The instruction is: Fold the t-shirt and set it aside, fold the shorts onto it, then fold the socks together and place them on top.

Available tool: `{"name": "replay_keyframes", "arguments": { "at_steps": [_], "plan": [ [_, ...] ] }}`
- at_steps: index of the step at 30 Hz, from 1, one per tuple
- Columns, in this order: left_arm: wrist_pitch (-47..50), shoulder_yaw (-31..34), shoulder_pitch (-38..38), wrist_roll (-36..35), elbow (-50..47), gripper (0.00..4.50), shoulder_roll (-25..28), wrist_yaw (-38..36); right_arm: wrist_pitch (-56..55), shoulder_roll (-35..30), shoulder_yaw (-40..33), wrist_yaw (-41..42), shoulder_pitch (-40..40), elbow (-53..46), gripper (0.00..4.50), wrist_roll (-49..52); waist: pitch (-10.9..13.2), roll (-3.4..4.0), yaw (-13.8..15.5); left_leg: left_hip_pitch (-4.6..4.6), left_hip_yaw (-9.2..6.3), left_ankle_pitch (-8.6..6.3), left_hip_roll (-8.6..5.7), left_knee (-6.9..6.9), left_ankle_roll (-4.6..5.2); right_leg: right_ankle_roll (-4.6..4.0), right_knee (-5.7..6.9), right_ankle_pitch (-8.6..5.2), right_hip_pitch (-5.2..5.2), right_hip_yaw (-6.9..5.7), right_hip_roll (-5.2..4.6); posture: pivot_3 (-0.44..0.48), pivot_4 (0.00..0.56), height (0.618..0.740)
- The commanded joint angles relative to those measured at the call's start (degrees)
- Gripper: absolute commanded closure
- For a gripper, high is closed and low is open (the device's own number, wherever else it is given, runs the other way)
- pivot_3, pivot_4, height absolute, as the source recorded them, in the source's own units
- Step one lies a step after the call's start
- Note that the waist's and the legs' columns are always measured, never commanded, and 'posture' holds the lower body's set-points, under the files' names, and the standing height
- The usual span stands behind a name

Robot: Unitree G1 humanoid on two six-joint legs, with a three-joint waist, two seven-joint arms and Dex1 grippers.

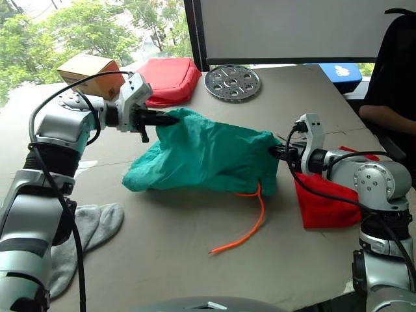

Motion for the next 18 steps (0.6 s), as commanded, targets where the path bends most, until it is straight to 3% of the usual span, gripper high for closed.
{"name": "replay_keyframes", "arguments": {
  "at_steps": [1, 7, 16, 17, 18],
  "plan": [
    [-10.28, -1.48, -5.61, 7.38, 9.77, 4.50, -2.93, 7.19, 0.26, 1.50, -0.67, -3.47, -2.79, 1.43, 4.44, -2.97, -0.01, -0.01, 0.05, 0.00, 0.00, 0.00, 0.00, 0.00, 0.00, 0.00, 0.00, 0.00, -0.01, 0.00, 0.00, 0.000, 0.150, 0.740],
    [-17.98, -4.11, -10.20, 15.96, 20.86, 4.50, -4.55, 11.38, 1.13, 3.62, -0.29, -4.33, -3.62, 3.59, 4.44, -6.02, 0.00, 0.00, -0.04, -0.01, -0.01, 0.00, 0.00, 0.00, 0.01, 0.02, 0.06, 0.00, -0.02, 0.00, -0.02, 0.000, 0.150, 0.740],
    [-25.59, -7.67, -12.75, 26.56, 27.32, 4.50, -5.68, 18.68, 1.75, 5.32, 0.56, -4.13, -4.37, 4.53, 4.44, -9.34, -0.01, -0.02, 0.20, -0.07, -0.08, 0.00, -0.05, 0.04, 0.02, 0.07, 0.51, 0.02, -0.08, -0.04, -0.08, 0.000, 0.150, 0.740],
    [-25.84, -7.01, -12.78, 26.46, 27.87, 3.73, -6.35, 20.22, 1.04, 5.45, 1.14, -3.75, -4.76, 5.30, 4.50, -10.03, -0.02, -0.02, 0.21, -0.07, -0.08, 0.00, -0.05, 0.04, 0.02, 0.07, 0.51, 0.02, -0.08, -0.04, -0.08, 0.000, 0.150, 0.740],
    [-26.30, -6.54, -12.70, 26.43, 28.25, 3.45, -6.60, 20.51, 0.08, 5.56, 1.57, -3.79, -5.03, 6.01, 4.50, -11.09, -0.01, -0.02, 0.18, -0.07, -0.08, 0.00, -0.05, 0.05, 0.02, 0.07, 0.52, 0.02, -0.08, -0.05, -0.08, 0.000, 0.150, 0.740]
  ]
}}
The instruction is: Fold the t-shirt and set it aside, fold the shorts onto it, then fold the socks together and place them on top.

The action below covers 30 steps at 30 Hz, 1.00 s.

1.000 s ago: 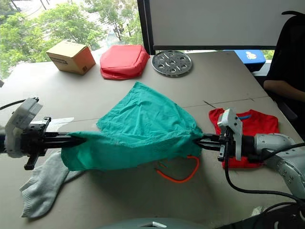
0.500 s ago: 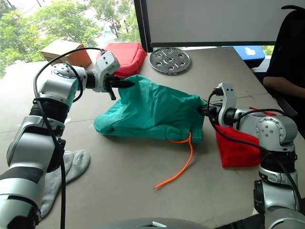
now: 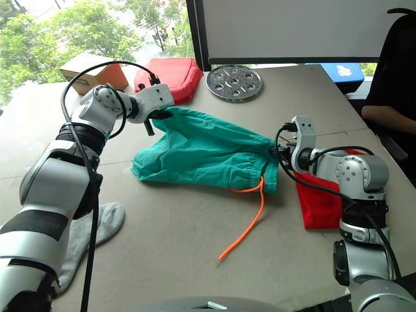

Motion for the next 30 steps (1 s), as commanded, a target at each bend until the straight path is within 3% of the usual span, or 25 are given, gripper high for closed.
{"name": "replay_keyframes", "arguments": {
  "at_steps": [1, 2, 3, 4, 5, 6, 9, 12, 14, 16, 20, 22, 24, 30],
  "plan": [
    [-1.32, 3.73, -1.96, -1.90, 0.28, 3.12, -0.81, 0.89, -2.69, -0.86, 1.46, 1.38, -1.84, 0.69, 4.50, -3.00, 0.00, 0.00, -0.05, 0.00, 0.00, 0.00, 0.00, 0.01, 0.00, 0.00, 0.00, 0.00, 0.00, 0.00, 0.00, 0.000, 0.150, 0.740],
    [-0.34, 6.03, -1.91, -4.33, -0.01, 2.56, -0.66, -1.59, -3.02, -1.47, 1.78, 2.05, -1.66, -0.14, 3.73, -3.39, 0.00, 0.00, -0.08, 0.00, 0.00, 0.00, 0.00, 0.01, 0.00, 0.00, 0.01, 0.00, 0.00, 0.00, 0.00, 0.000, 0.150, 0.740],
    [0.50, 7.98, -1.79, -6.23, -0.42, 2.17, -0.25, -4.17, -3.36, -2.04, 1.93, 2.72, -1.36, -1.49, 3.51, -3.58, 0.00, 0.00, -0.17, -0.03, 0.00, 0.00, 0.00, 0.02, 0.00, 0.00, 0.01, 0.00, -0.04, -0.01, 0.00, 0.000, 0.150, 0.740],
    [2.46, 10.75, -1.61, -9.16, -1.02, 2.09, 0.43, -7.76, -4.19, -3.70, 2.81, 4.17, -0.71, -4.19, 3.10, -3.94, 0.00, 0.01, -0.28, -0.10, 0.00, 0.00, 0.00, 0.02, 0.00, 0.01, 0.02, 0.00, -0.12, -0.01, 0.00, 0.000, 0.150, 0.740],
    [5.20, 13.23, -1.40, -11.46, -1.59, 2.09, 1.68, -10.20, -4.73, -6.38, 3.98, 5.92, 0.27, -7.75, 2.36, -4.33, 0.00, 0.01, -0.33, -0.27, 0.01, 0.00, 0.00, 0.06, 0.00, 0.01, 0.08, 0.00, -0.28, 0.01, 0.00, 0.000, 0.150, 0.740],
    [7.43, 15.25, -0.63, -13.54, -2.75, 2.09, 3.46, -13.50, -5.54, -9.69, 5.07, 8.30, 1.57, -11.79, 2.09, -4.43, 0.01, 0.03, -0.42, -0.37, 0.00, 0.00, 0.00, 0.09, 0.00, 0.01, 0.12, 0.00, -0.39, 0.00, 0.00, 0.000, 0.150, 0.740],
    [18.84, 20.52, 3.71, -20.26, -11.03, 2.09, 7.90, -22.73, -6.52, -16.73, 4.74, 14.36, 5.42, -21.53, 2.09, -2.22, 0.02, 0.06, -1.23, -0.55, -0.13, -0.02, 0.01, 0.33, 0.04, 0.02, 0.20, 0.00, -0.46, -0.08, 0.01, 0.000, 0.150, 0.740],
    [34.78, 25.61, 15.42, -29.83, -31.53, 2.09, 10.65, -27.47, -12.78, -20.91, 6.03, 20.24, 9.22, -29.29, 2.09, -2.29, -0.04, 0.01, -1.82, -0.44, -0.12, -0.07, 0.07, 0.36, 0.12, 0.04, 0.19, -0.01, -0.38, -0.05, 0.02, 0.000, 0.150, 0.740],
    [45.73, 30.13, 24.49, -35.92, -46.56, 2.09, 9.47, -23.13, -19.66, -20.18, 9.15, 22.22, 10.47, -31.86, 2.09, -5.18, -0.06, 0.09, -1.84, -0.33, -0.17, -0.07, 0.11, 0.49, 0.11, 0.04, 0.24, -0.02, -0.27, -0.03, 0.01, 0.000, 0.150, 0.740],
    [52.94, 32.71, 33.20, -39.76, -60.98, 2.09, 6.43, -17.05, -21.56, -14.64, 11.58, 19.00, 10.05, -29.77, 2.09, -6.69, -0.08, -0.02, -1.74, -0.16, -0.27, -0.08, 0.36, 0.56, 0.11, 0.06, 0.20, -0.04, -0.19, 0.13, 0.00, 0.000, 0.150, 0.740],
    [58.64, 33.95, 43.94, -41.02, -76.61, 2.09, -3.49, -1.77, -28.19, -6.76, 20.25, 16.28, 9.20, -20.55, 2.09, -14.93, -0.05, -0.07, -0.74, -0.31, -0.25, -0.06, 0.28, 0.90, 0.06, 0.04, 0.29, -0.02, -0.20, 0.13, 0.06, 0.000, 0.150, 0.740],
    [58.53, 33.15, 46.82, -39.70, -79.37, 2.09, -6.74, 3.80, -28.98, -2.96, 20.97, 14.40, 9.19, -15.83, 2.09, -16.44, -0.13, -0.14, -0.44, -0.26, -0.24, -0.05, 0.05, 0.94, 0.05, 0.03, 0.32, -0.02, -0.18, 0.27, 0.06, 0.000, 0.150, 0.740],
    [57.31, 32.23, 48.86, -36.41, -78.68, 2.09, -8.56, 9.78, -29.23, -3.27, 24.18, 14.33, 9.79, -12.11, 2.09, -20.40, -0.11, -0.05, -0.10, -0.22, -0.26, -0.04, -0.08, 0.93, 0.05, 0.02, 0.35, -0.01, -0.18, 0.48, 0.06, 0.000, 0.150, 0.740],
    [52.56, 30.44, 55.34, -30.89, -73.49, 2.09, -6.57, 16.22, -27.57, -5.15, 26.48, 15.17, 14.24, -7.21, 2.09, -25.18, -0.34, 0.06, 0.05, -0.15, -0.13, -0.04, -0.18, 0.77, 0.05, 0.00, 0.32, -0.01, -0.19, 0.51, 0.06, 0.000, 0.150, 0.740]
  ]
}}
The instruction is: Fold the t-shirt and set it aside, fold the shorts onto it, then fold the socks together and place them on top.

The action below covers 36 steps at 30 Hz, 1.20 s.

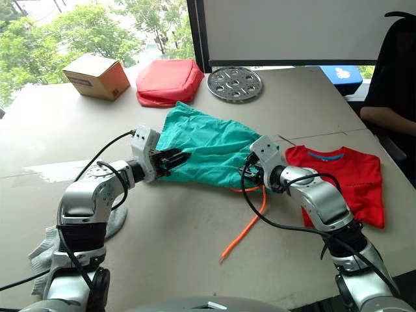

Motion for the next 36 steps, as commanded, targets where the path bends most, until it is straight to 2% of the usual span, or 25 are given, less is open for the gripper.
{"name": "replay_keyframes", "arguments": {
  "at_steps": [1, 5, 9, 11, 13, 15, 17, 18, 19, 21, 25, 30, 36],
  "plan": [
    [-4.20, -0.46, 2.75, 2.77, 2.25, 2.09, 2.23, 2.06, 0.31, -1.27, -1.42, 0.96, 2.60, -0.36, 2.09, -1.47, -0.28, 0.08, 0.06, 0.02, -0.01, 0.00, 0.00, 0.00, 0.00, -0.01, -0.02, -0.01, 0.04, -0.03, -0.01, 0.000, 0.150, 0.740],
    [-6.11, -0.09, 5.02, 1.70, 2.15, 2.09, 2.80, 1.68, 0.67, -0.89, -3.06, 1.47, 3.22, -1.63, 2.09, -1.22, -0.18, 0.31, 0.01, 0.79, -0.03, -0.07, 0.01, -0.09, 0.08, -0.22, -0.16, -0.18, 0.70, 0.05, -0.03, 0.000, 0.150, 0.740],
    [-5.23, 2.78, 8.47, -2.56, -3.63, 2.09, 1.12, 1.66, -1.18, -2.47, -2.46, 3.11, 4.76, -2.55, 2.09, -2.40, -0.23, 0.41, 0.04, 0.79, -0.09, -0.07, 0.02, -0.07, 0.08, -0.21, -0.17, -0.18, 0.70, 0.12, -0.05, 0.000, 0.150, 0.740],
    [-3.69, 6.99, 10.48, -7.88, -8.57, 2.09, -1.35, 2.32, -2.81, -2.52, -3.71, 5.20, 5.82, -4.15, 2.09, -0.85, -0.23, 0.42, 0.03, 0.76, -0.09, -0.08, 0.02, -0.08, 0.09, -0.21, -0.19, -0.18, 0.69, 0.12, -0.05, 0.000, 0.150, 0.740],
    [0.32, 15.40, 11.31, -18.06, -13.66, 2.09, -6.42, 5.55, -5.09, -2.26, -5.02, 7.56, 6.35, -5.02, 2.09, 0.72, -0.21, 0.41, 0.01, 0.73, -0.10, -0.10, 0.03, -0.09, 0.12, -0.21, -0.22, -0.18, 0.69, 0.13, -0.06, 0.000, 0.150, 0.740],
    [3.67, 20.47, 12.00, -24.35, -16.95, 1.55, -8.78, 8.47, -6.96, -1.55, -5.93, 8.63, 6.46, -4.85, 1.52, 1.14, -0.18, 0.34, -0.02, 0.64, -0.14, -0.11, 0.11, -0.08, 0.13, -0.19, -0.29, -0.16, 0.66, 0.12, -0.07, 0.000, 0.150, 0.740],
    [8.30, 25.53, 13.03, -32.36, -19.72, 0.58, -10.59, 12.98, -8.06, -1.03, -6.50, 9.82, 6.46, -5.58, 0.55, 1.80, -0.16, 0.36, -0.12, 0.69, -0.15, -0.11, 0.06, -0.08, 0.14, -0.20, -0.29, -0.17, 0.68, 0.10, -0.04, 0.000, 0.150, 0.740],
    [10.76, 28.15, 13.94, -37.73, -20.46, 0.28, -11.45, 15.70, -8.50, -0.59, -7.24, 10.33, 6.52, -6.24, 0.27, 2.62, -0.15, 0.38, -0.17, 0.70, -0.14, -0.11, 0.07, -0.08, 0.14, -0.20, -0.29, -0.17, 0.68, 0.10, -0.03, 0.000, 0.150, 0.740],
    [12.56, 30.00, 14.79, -41.72, -21.06, 0.04, -11.93, 17.79, -8.72, -0.22, -7.95, 10.67, 6.54, -6.79, 0.05, 3.32, -0.15, 0.39, -0.21, 0.71, -0.13, -0.11, 0.07, -0.09, 0.14, -0.20, -0.29, -0.18, 0.68, 0.11, -0.03, 0.000, 0.150, 0.740],
    [15.54, 32.31, 17.86, -48.96, -21.87, 0.04, -12.83, 23.10, -10.02, -0.48, -9.30, 12.40, 7.09, -8.60, 0.05, 4.66, -0.14, 0.40, -0.32, 0.72, -0.12, -0.11, 0.07, -0.08, 0.14, -0.19, -0.29, -0.18, 0.68, 0.14, -0.03, 0.000, 0.150, 0.740],
    [16.24, 32.07, 24.00, -63.23, -22.88, 0.04, -15.07, 35.18, -9.76, -0.74, -12.90, 14.84, 8.79, -12.80, 0.05, 8.99, -0.09, 0.33, 0.04, 0.71, -0.16, -0.12, 0.12, -0.09, 0.15, -0.19, -0.32, -0.19, 0.69, 0.14, -0.06, 0.000, 0.150, 0.740],
    [11.19, 26.65, 28.96, -68.56, -25.43, 0.04, -18.05, 45.60, -14.59, -4.34, -14.76, 20.99, 13.85, -21.05, 0.05, 12.05, -0.03, 0.32, 0.30, 0.69, -0.26, -0.13, 0.08, -0.09, 0.14, -0.20, -0.38, -0.19, 0.71, 0.07, -0.21, 0.000, 0.150, 0.740],
    [6.33, 20.41, 24.87, -71.50, -20.61, 0.04, -17.36, 52.60, -19.16, -5.14, -14.46, 21.57, 16.40, -23.29, 0.05, 10.45, -0.04, 0.41, 0.56, 0.72, -0.26, -0.10, -0.06, -0.03, 0.11, -0.03, -0.36, -0.29, 0.73, 0.14, -0.20, 0.000, 0.150, 0.740]
  ]
}}
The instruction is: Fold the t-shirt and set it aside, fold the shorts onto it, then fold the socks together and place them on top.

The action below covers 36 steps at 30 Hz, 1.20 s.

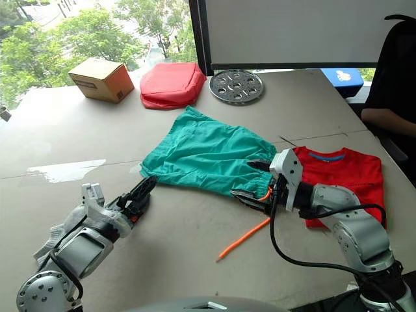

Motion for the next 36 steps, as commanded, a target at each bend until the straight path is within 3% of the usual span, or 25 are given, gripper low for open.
{"name": "replay_keyframes", "arguments": {
  "at_steps": [1, 9, 14, 21, 26, 29, 32, 36],
  "plan": [
    [-1.80, -4.31, -2.81, -2.17, 3.00, 0.04, 0.80, 3.22, -2.35, -0.40, -0.89, -0.02, 0.17, -2.27, 0.05, -0.15, -0.02, -0.03, 0.12, -0.01, 0.01, 0.00, -0.04, 0.01, 0.00, -0.02, 0.00, 0.01, 0.00, 0.02, 0.02, 0.000, 0.150, 0.740],
    [-4.68, -8.92, -11.77, -1.50, 12.15, 0.04, 3.06, 10.20, -3.32, -0.37, -0.93, -1.48, 1.98, -3.55, 0.05, -0.65, -0.09, 0.39, 1.95, -0.03, -0.14, 0.04, -0.17, 0.01, -0.04, -0.18, -0.01, 0.10, 0.06, -0.02, 0.00, 0.000, 0.150, 0.740],
    [-7.06, -10.16, -18.27, 0.01, 18.08, 0.04, 1.59, 12.52, -4.13, 0.03, -0.75, -2.47, 2.95, -4.06, 0.05, -1.09, -0.01, 0.58, 2.78, -0.15, -0.75, 0.22, -0.39, 0.02, -0.32, 0.10, -0.01, -0.06, 0.28, 0.06, 0.03, 0.000, 0.150, 0.740],
    [-8.70, -11.41, -25.27, 3.91, 24.71, 0.04, 1.19, 8.53, -5.09, -0.06, -0.83, -2.97, 4.23, -4.58, 0.05, -1.51, -0.04, 0.52, 2.30, -0.18, -1.08, 0.46, -0.69, -0.11, -0.26, 0.13, -0.04, -0.07, 0.31, -0.02, 0.15, 0.000, 0.150, 0.740],
    [-8.46, -14.28, -26.14, 9.69, 24.88, 0.04, 2.36, 0.41, -5.72, -0.13, -1.23, -3.35, 5.49, -5.10, 0.05, -1.45, -0.07, 0.46, 1.57, -0.22, -1.14, 0.58, -0.81, -0.82, -0.43, 0.00, -0.64, -0.01, 0.33, 0.02, 0.15, 0.000, 0.150, 0.740],
    [-7.21, -11.72, -22.97, 5.40, 19.71, 0.04, 2.39, 2.74, -5.79, -0.53, -1.53, -3.51, 6.51, -6.07, 0.05, -1.27, -0.07, 0.45, 1.01, -0.25, -1.16, 0.57, -0.82, -0.91, -0.41, 0.00, -0.74, -0.02, 0.32, 0.03, 0.13, 0.000, 0.150, 0.740],
    [-5.55, -8.54, -16.75, -7.82, 11.53, 0.04, 5.02, 7.76, -5.75, -0.79, -2.06, -3.65, 7.51, -6.99, 0.05, -0.73, 0.07, 0.31, 0.33, -0.25, -1.12, 0.44, -0.70, -0.98, -0.20, 0.02, -0.78, -0.03, 0.28, 0.05, 0.09, 0.000, 0.150, 0.740],
    [-6.05, -10.57, -9.62, -22.39, 5.69, 0.04, 10.12, 13.15, -6.06, -0.44, -1.36, -3.59, 7.44, -6.45, 0.05, -0.81, 0.25, 0.19, -0.24, -0.23, -1.13, 0.42, -0.41, -0.99, -0.22, 0.02, -0.73, -0.03, 0.25, 0.03, 0.00, 0.000, 0.150, 0.740]
  ]
}}
